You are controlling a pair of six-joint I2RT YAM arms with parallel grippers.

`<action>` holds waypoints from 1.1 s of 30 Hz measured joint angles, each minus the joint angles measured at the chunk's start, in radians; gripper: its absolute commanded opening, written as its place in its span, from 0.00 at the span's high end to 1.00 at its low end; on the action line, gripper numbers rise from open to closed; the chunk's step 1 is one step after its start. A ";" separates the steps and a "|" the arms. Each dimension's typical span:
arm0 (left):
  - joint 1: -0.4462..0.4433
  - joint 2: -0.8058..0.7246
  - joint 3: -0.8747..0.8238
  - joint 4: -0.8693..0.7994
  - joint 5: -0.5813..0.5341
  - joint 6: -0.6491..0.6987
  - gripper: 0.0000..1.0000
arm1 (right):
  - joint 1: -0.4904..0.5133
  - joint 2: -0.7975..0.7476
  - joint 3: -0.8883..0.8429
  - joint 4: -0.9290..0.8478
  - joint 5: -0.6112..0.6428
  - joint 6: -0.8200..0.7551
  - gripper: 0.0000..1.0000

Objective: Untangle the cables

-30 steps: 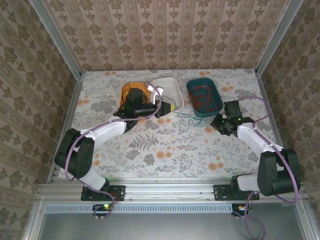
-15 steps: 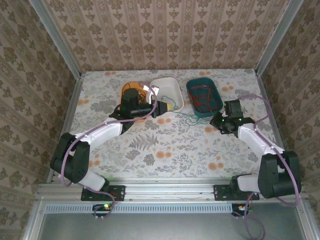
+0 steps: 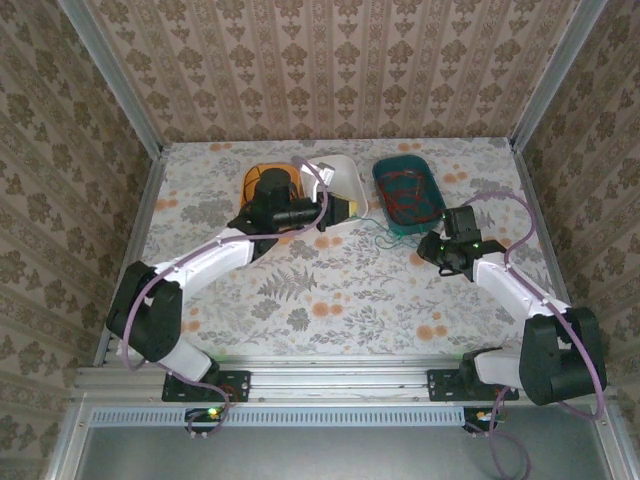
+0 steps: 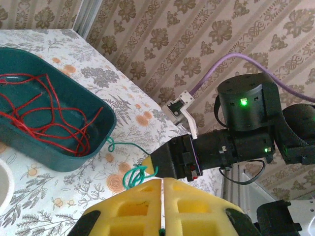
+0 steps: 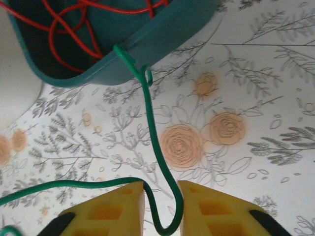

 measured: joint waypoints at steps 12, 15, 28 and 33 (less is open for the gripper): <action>-0.022 0.063 0.016 -0.148 0.003 0.087 1.00 | 0.099 -0.083 -0.008 -0.013 0.025 -0.089 0.54; -0.022 0.073 0.016 -0.182 0.003 0.106 1.00 | 0.131 -0.094 -0.003 -0.020 0.027 -0.116 0.55; -0.021 0.075 -0.003 -0.214 -0.012 0.138 1.00 | 0.175 0.089 0.108 -0.109 0.056 -0.168 0.56; -0.021 0.075 -0.005 -0.214 -0.016 0.145 1.00 | 0.175 0.196 0.153 -0.132 0.053 -0.174 0.58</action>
